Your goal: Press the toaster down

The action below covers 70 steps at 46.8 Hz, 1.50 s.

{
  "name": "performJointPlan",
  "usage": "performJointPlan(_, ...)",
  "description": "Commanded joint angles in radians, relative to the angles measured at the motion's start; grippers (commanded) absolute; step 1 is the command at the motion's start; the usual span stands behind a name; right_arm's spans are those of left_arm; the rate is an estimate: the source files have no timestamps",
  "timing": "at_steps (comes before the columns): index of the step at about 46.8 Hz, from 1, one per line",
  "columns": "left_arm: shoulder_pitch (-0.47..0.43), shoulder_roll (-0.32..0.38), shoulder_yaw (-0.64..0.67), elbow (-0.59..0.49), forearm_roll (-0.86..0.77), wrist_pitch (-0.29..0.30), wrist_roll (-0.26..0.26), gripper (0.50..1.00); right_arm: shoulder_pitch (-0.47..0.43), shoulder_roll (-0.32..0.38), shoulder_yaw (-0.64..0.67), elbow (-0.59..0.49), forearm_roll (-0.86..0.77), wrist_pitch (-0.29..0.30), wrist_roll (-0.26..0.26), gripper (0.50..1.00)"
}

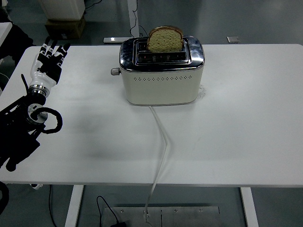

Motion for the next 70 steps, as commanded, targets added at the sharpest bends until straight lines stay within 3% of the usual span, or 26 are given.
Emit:
performJointPlan(1, 0.003, 0.002, 0.003, 0.0, 0.004, -0.006, 0.0, 1.0, 0.0, 0.0, 0.0, 0.0, 0.0, 0.0, 0.0, 0.998)
performJointPlan(15, 0.0, 0.011, 0.006, -0.003, 0.135, -0.021, 0.0, 1.0, 0.0, 0.0, 0.0, 0.001, 0.0, 0.0, 0.0, 0.998)
performJointPlan(27, -0.021, 0.12, 0.012, -0.009, 0.171, -0.041, 0.005, 1.0, 0.0, 0.0, 0.0, 0.0, 0.0, 0.0, 0.0, 0.998)
performJointPlan(44, -0.069, 0.206, 0.023, -0.03, 0.487, -0.041, 0.005, 1.0, 0.0, 0.0, 0.0, 0.0, 0.0, 0.0, 0.0, 0.998)
performJointPlan(51, -0.08, 0.222, 0.021, -0.072, 0.641, -0.048, 0.003, 1.0, 0.0, 0.0, 0.0, 0.0, 0.0, 0.0, 0.0, 0.998)
performJointPlan(70, -0.069, 0.344, 0.023, -0.267, 0.843, -0.06, 0.001, 1.0, 0.0, 0.0, 0.0, 0.001, 0.0, 0.0, 0.0, 0.998)
